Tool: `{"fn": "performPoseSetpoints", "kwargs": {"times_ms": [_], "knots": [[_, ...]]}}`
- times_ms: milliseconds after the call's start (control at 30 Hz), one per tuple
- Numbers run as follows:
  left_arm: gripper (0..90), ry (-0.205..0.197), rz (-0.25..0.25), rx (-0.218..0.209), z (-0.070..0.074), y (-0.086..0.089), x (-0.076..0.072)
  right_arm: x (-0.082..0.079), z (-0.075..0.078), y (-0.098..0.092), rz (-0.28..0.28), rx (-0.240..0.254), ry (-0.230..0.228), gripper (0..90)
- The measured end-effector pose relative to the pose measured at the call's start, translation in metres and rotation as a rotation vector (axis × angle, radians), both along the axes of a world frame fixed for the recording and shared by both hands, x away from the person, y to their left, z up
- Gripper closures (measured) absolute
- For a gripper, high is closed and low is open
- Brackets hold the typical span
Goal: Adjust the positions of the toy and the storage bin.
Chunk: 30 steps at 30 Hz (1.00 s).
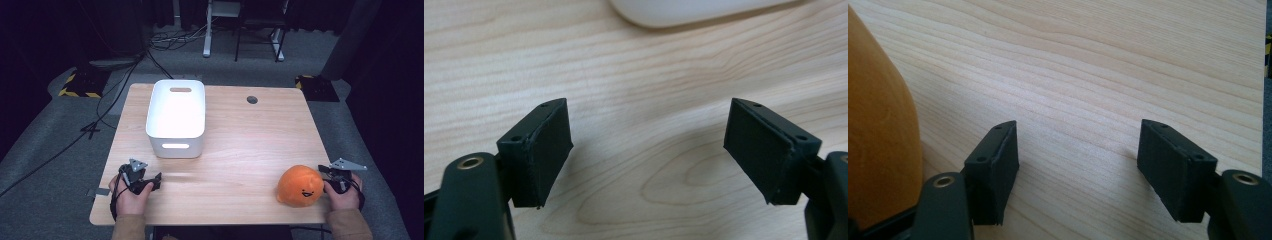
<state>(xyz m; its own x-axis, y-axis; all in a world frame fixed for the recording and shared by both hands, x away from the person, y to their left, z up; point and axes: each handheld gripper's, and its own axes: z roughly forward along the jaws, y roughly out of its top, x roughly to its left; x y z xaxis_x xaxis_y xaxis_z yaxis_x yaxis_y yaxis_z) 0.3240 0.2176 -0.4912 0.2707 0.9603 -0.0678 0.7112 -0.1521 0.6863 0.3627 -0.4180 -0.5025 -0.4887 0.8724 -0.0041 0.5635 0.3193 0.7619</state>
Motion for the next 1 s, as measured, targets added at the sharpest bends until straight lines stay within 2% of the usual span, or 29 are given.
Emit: {"fn": "performPoseSetpoints", "kwargs": {"times_ms": [100,133,200,367,467,533,600,633,667,767,933,1000], "knots": [[20.4,-0.014,-0.006,-0.013,0.008,-0.001,-0.002,0.000,0.000,0.000,-0.001,0.002,-0.002,33.2],[20.5,-0.022,-0.019,-0.035,0.017,-0.002,-0.004,0.000,0.000,0.000,0.000,0.000,-0.002,33.2],[21.1,-0.012,-0.038,-0.056,0.025,-0.003,-0.006,0.000,0.000,-0.001,0.004,-0.007,-0.003,33.2],[21.2,-0.016,-0.067,-0.053,0.039,-0.002,-0.008,0.000,0.000,0.000,0.005,-0.008,-0.004,33.2],[21.2,-0.029,-0.078,-0.076,0.051,0.001,-0.010,0.000,0.000,-0.001,0.006,-0.008,-0.005,33.2],[21.2,-0.038,-0.072,-0.084,0.053,0.001,-0.010,0.000,0.000,-0.001,0.006,-0.007,-0.005,33.2],[21.4,-0.067,-0.071,-0.086,0.062,0.003,-0.011,0.000,0.000,-0.001,0.006,-0.008,-0.005,33.2],[21.7,-0.067,-0.071,-0.086,0.062,0.003,-0.011,0.000,0.000,-0.001,0.006,-0.008,-0.005,33.2],[22.6,-0.090,-0.070,-0.079,0.067,0.003,-0.012,0.000,0.000,-0.001,0.008,-0.008,-0.006,33.2],[23.4,-0.117,-0.089,-0.065,0.076,0.001,-0.012,0.000,0.000,-0.001,0.007,-0.008,-0.006,33.2],[23.6,-0.168,-0.074,-0.096,0.090,0.003,-0.009,0.000,0.000,-0.001,0.008,-0.009,-0.006,33.2],[23.7,-0.177,-0.077,-0.101,0.094,0.004,-0.006,0.000,0.000,-0.001,0.007,-0.007,-0.005,33.2]]}}
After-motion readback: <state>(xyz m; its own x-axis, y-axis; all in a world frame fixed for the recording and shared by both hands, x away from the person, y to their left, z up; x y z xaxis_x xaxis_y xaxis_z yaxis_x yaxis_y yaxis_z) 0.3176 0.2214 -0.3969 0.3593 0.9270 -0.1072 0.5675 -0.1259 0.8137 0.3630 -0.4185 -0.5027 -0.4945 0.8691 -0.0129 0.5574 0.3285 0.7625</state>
